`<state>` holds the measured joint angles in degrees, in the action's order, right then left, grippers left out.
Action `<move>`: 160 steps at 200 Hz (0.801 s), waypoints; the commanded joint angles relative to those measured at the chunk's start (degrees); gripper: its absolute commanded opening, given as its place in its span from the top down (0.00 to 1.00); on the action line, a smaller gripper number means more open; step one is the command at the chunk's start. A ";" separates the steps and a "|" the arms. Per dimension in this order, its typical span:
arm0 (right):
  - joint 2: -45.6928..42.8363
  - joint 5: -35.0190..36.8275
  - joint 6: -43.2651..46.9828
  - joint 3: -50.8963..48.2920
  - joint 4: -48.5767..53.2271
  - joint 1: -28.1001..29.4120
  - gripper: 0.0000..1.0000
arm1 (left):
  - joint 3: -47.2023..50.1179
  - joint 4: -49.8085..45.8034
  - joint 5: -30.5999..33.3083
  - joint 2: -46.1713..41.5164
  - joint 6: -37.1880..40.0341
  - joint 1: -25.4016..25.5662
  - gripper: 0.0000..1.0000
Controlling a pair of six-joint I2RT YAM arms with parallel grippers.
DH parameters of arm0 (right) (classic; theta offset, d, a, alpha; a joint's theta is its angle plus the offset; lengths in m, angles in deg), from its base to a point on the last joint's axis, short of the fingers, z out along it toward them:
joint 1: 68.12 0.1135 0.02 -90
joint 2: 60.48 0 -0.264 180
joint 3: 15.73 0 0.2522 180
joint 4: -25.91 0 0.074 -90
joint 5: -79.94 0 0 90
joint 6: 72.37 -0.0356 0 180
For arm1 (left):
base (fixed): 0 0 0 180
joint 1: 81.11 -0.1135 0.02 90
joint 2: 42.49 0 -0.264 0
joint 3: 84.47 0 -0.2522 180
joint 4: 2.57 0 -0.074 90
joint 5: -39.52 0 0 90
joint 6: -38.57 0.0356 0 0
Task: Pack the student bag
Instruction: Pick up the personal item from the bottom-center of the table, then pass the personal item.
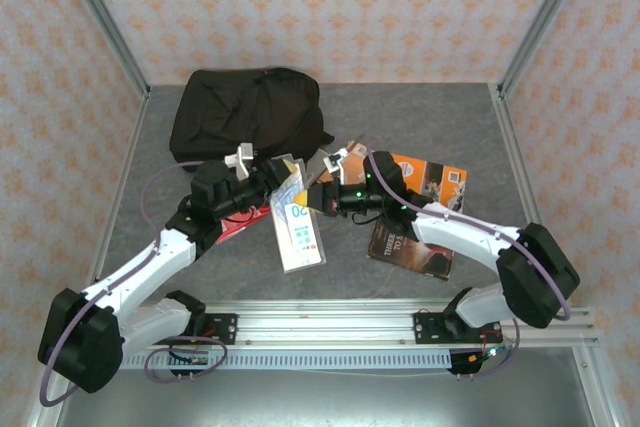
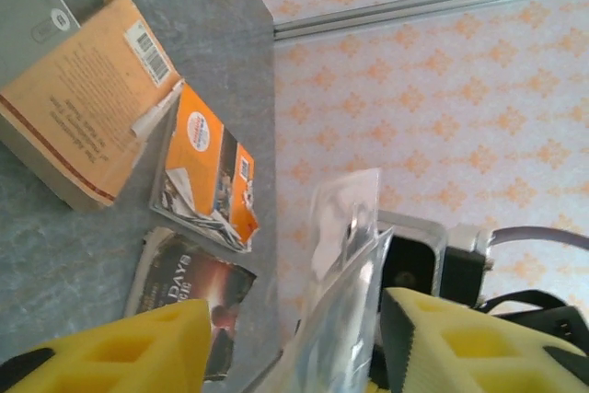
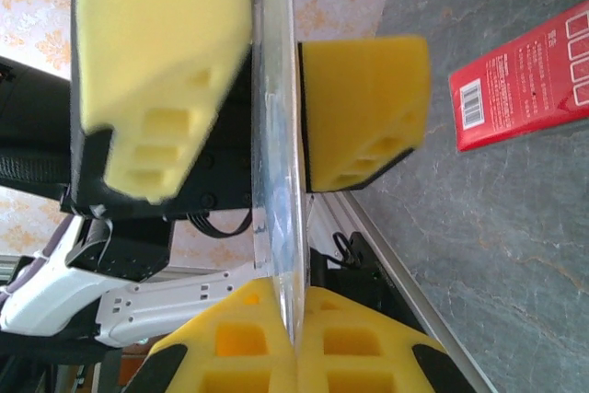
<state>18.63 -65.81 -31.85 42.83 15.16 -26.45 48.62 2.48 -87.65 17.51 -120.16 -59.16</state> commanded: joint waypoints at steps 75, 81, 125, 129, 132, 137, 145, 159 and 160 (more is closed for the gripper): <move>-3.63 7.94 0.64 -0.59 -0.74 0.30 0.68 | 2.26 4.12 3.72 -5.49 -5.95 -0.51 0.98; -4.65 10.41 1.35 -0.42 1.63 0.19 0.57 | 2.06 3.55 4.44 -5.79 -6.13 -0.51 0.99; -19.72 35.93 -1.10 -6.45 12.65 -0.36 0.12 | 0.49 -4.25 20.08 -11.69 -6.29 -0.77 1.00; -20.92 36.80 -2.42 -7.33 11.99 -0.36 0.11 | 0.72 -4.60 22.49 -12.63 -6.47 -0.77 1.00; -21.60 37.25 -3.35 -7.94 11.41 -0.43 0.10 | 0.96 -4.96 24.36 -13.45 -6.61 -0.77 1.00; -22.59 37.37 -5.04 -8.80 10.11 -0.43 0.10 | 1.46 -5.51 27.62 -14.75 -7.16 -0.78 1.00; -23.49 36.86 -7.71 -10.10 7.62 -0.40 0.09 | 2.57 -5.76 32.57 -16.73 -8.60 -0.77 1.00; -23.24 35.18 -12.53 -11.94 2.13 -0.11 0.05 | 4.25 -4.60 38.31 -18.25 -11.19 -0.81 1.00; -23.14 35.09 -12.86 -12.06 1.68 -0.06 0.04 | 4.28 -4.54 38.48 -18.26 -11.35 -0.83 1.00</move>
<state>-4.65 -35.49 -36.22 34.02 23.53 -26.91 51.24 -1.94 -65.88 3.02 -127.15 -59.49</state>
